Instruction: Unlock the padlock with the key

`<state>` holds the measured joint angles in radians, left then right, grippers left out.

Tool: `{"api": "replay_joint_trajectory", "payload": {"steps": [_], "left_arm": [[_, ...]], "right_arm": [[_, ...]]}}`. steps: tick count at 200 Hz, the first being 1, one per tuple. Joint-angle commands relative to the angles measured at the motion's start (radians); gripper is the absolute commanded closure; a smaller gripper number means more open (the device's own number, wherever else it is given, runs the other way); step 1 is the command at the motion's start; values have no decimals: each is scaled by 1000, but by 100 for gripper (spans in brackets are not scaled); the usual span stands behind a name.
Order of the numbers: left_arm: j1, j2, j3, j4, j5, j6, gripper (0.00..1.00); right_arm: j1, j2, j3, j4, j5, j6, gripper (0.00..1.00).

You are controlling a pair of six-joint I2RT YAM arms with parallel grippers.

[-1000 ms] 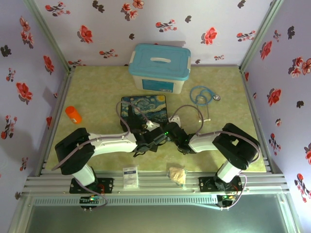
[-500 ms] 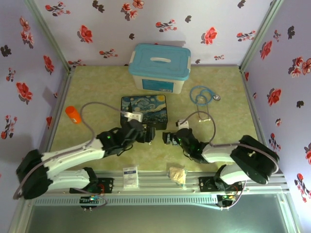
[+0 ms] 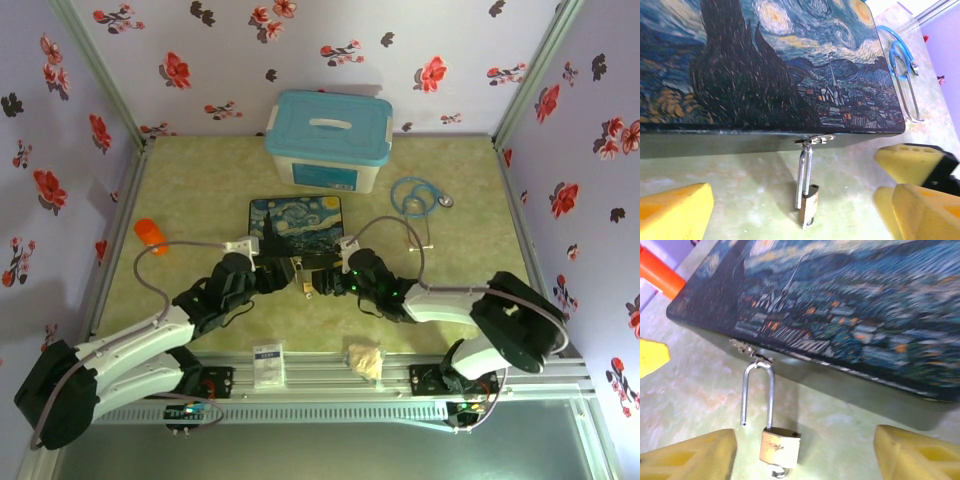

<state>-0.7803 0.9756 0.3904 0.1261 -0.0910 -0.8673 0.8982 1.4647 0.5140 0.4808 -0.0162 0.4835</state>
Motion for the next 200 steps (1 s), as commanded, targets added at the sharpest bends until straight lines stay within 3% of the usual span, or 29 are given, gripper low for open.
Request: {"api": "replay_joint_trajectory", "payload": {"steps": [1, 39, 103, 200], "left_arm": [[11, 17, -9, 69, 45, -41, 11], [20, 8, -23, 63, 44, -31, 12], [26, 12, -36, 62, 43, -30, 12], [44, -9, -23, 44, 41, -7, 13]], "right_arm": [[6, 74, 56, -13, -74, 22, 31], [10, 183, 94, 15, -108, 31, 42], [14, 253, 114, 37, -134, 29, 46], [6, 261, 41, 140, -148, 82, 77]]}}
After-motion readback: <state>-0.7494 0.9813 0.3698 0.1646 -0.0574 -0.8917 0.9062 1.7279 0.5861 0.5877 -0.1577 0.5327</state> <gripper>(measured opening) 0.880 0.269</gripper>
